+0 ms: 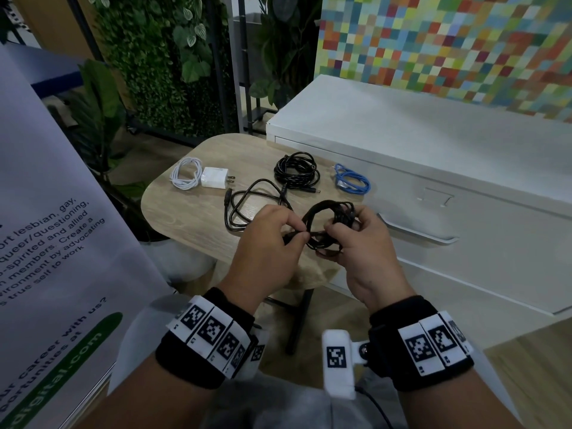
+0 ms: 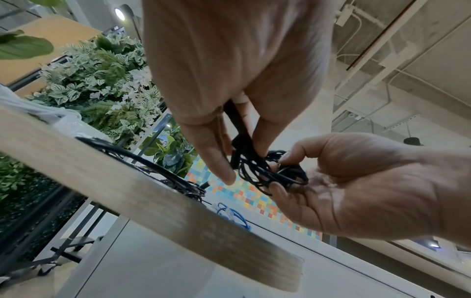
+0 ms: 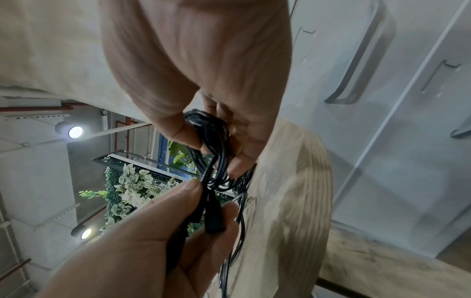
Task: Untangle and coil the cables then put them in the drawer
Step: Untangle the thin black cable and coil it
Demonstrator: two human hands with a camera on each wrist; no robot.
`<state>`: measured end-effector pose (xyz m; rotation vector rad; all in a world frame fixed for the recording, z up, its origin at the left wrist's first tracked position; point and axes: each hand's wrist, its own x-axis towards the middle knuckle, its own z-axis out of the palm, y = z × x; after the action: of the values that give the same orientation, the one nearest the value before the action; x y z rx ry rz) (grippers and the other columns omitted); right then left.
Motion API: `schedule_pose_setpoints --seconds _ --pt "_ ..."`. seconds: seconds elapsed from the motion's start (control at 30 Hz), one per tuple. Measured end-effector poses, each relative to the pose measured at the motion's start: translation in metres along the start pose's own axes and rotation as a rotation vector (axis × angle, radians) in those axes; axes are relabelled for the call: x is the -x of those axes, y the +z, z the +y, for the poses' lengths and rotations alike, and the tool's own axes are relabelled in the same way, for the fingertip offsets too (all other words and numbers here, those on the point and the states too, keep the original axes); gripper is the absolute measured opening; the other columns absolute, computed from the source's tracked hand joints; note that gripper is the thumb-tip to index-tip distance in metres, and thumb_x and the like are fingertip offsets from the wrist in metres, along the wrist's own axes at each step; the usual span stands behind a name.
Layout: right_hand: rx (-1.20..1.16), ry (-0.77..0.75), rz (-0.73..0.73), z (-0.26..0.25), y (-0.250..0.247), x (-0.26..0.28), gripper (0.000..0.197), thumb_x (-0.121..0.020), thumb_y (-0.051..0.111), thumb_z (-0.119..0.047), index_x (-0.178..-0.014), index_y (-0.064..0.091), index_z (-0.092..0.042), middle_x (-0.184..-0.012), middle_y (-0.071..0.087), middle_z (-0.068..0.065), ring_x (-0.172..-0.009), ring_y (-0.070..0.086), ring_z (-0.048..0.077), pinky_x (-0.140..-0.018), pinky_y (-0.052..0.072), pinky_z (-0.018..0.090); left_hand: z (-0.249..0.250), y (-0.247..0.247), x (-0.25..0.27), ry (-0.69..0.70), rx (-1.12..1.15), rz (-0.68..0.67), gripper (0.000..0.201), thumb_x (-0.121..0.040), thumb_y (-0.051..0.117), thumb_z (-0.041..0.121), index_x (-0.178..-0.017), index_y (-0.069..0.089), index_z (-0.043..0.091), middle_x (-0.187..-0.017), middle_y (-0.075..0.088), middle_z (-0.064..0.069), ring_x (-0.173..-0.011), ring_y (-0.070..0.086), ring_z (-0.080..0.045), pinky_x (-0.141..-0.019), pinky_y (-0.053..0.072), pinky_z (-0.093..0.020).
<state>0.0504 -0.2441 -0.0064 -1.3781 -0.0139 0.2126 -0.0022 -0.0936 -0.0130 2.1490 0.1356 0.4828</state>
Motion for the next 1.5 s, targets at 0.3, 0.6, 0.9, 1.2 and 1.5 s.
schedule_pose_setpoints --seconds 0.3,0.6,0.9,1.2,1.5 --pt "-0.214 0.0 0.021 0.001 -0.004 -0.003 0.038 -0.095 0.054 0.01 -0.119 0.068 -0.016 -0.087 0.066 0.008 -0.076 0.064 0.022 -0.068 0.054 0.035 0.0 0.0 0.003 -0.065 -0.028 -0.123 0.017 -0.093 0.074 0.022 -0.108 0.078 0.029 -0.1 0.07 0.015 -0.093 0.065 0.001 -0.085 0.053 -0.019" --pt "-0.519 -0.045 0.044 -0.009 -0.007 -0.005 0.044 -0.092 0.041 0.019 -0.113 0.062 -0.013 -0.081 0.061 0.01 -0.088 0.073 0.028 -0.097 0.044 0.049 0.0 -0.004 0.007 -0.118 0.072 -0.17 0.012 -0.088 0.079 0.022 -0.086 0.074 0.032 -0.072 0.068 0.022 -0.067 0.061 0.001 -0.063 0.048 -0.014" --pt "-0.618 -0.064 0.057 -0.015 -0.014 -0.004 0.049 -0.093 0.034 0.018 -0.113 0.061 -0.018 -0.083 0.061 0.009 -0.084 0.066 0.024 -0.084 0.051 0.037 -0.003 0.003 0.011 -0.166 0.028 -0.24 0.018 -0.085 0.08 0.017 -0.077 0.069 0.029 -0.073 0.071 0.011 -0.068 0.065 0.001 -0.067 0.052 -0.019" --pt "-0.453 -0.163 -0.07 -0.019 -0.009 -0.001 0.047 -0.089 0.034 0.022 -0.108 0.063 -0.01 -0.083 0.059 0.011 -0.08 0.061 0.024 -0.076 0.054 0.036 0.004 0.002 0.012 -0.209 0.245 -0.207 0.007 -0.09 0.067 0.029 -0.095 0.066 0.034 -0.082 0.063 0.016 -0.073 0.061 -0.006 -0.068 0.054 -0.035" --pt "-0.338 -0.146 -0.181 -0.016 0.006 0.007 0.044 -0.093 0.039 0.021 -0.107 0.065 -0.012 -0.09 0.063 0.012 -0.085 0.063 0.019 -0.074 0.057 0.028 0.01 0.012 0.009 -0.177 0.446 -0.27 0.07 -0.095 0.072 0.013 -0.153 0.039 0.032 -0.117 0.075 0.002 -0.114 0.07 -0.013 -0.106 0.052 -0.043"
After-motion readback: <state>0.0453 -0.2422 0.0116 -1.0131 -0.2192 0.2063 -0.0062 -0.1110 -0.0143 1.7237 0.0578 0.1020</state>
